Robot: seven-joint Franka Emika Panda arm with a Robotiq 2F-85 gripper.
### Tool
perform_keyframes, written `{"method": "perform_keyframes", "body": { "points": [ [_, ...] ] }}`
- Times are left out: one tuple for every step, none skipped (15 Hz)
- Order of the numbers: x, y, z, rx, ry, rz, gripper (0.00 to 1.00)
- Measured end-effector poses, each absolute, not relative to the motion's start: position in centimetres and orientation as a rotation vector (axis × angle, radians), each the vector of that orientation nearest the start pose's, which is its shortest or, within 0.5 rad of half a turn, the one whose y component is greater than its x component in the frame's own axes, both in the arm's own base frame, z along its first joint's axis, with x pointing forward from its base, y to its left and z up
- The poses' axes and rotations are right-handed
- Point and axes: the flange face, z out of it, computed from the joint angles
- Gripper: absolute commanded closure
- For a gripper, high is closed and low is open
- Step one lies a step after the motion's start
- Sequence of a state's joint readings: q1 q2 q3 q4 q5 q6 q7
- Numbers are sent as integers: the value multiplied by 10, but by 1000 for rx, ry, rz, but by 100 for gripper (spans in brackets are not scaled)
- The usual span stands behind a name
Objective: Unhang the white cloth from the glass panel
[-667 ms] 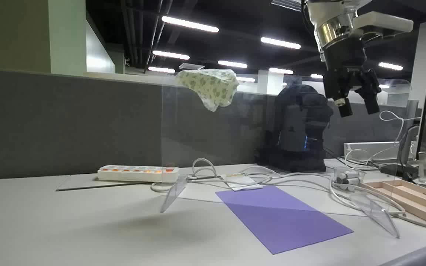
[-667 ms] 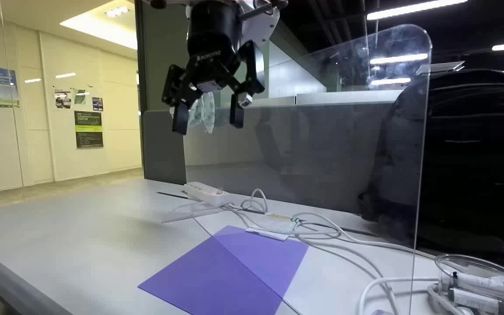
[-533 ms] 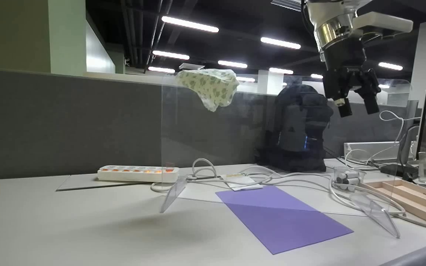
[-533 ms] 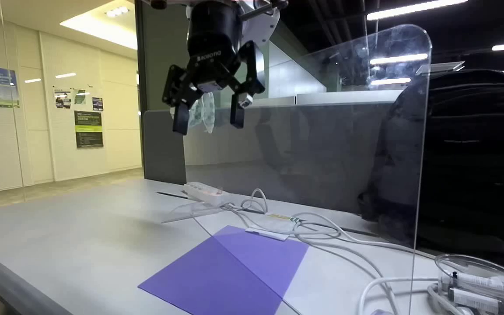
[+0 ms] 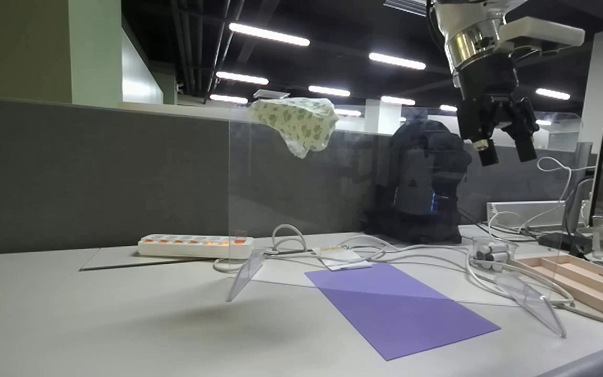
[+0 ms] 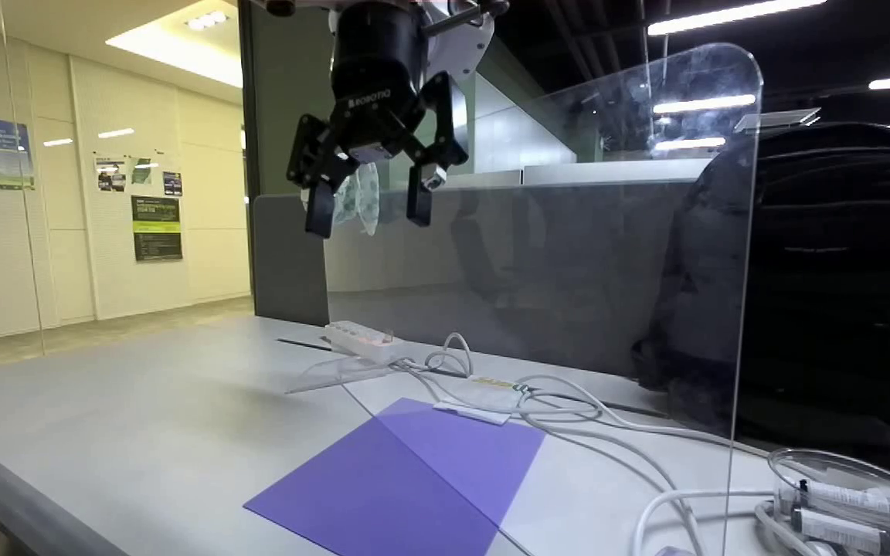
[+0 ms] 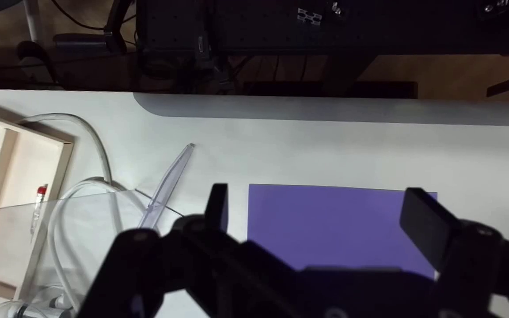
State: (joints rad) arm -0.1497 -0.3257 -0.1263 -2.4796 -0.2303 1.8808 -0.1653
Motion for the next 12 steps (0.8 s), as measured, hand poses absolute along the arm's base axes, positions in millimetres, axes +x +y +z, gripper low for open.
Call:
{"method": "perform_keyframes", "body": {
  "points": [
    [381, -125, 389, -3210, -4, 488, 0],
    [381, -125, 389, -3210, -4, 488, 0],
    [381, -125, 389, -3210, -5, 489, 0],
    [381, -124, 389, -3209, -5, 482, 0],
    [383, -120, 389, -3204, 0, 462, 0],
    [386, -113, 389, -3198, -1, 433, 0],
    [390, -102, 390, -3194, -16, 392, 0],
    [394, -88, 392, -3196, -44, 345, 0],
    [397, -73, 394, -3202, -79, 290, 0],
    [399, -57, 397, -3212, -121, 228, 0],
    [402, -42, 401, -3227, -160, 153, 0],
    [405, -27, 406, -3243, -189, 67, 0]
  ]
}}
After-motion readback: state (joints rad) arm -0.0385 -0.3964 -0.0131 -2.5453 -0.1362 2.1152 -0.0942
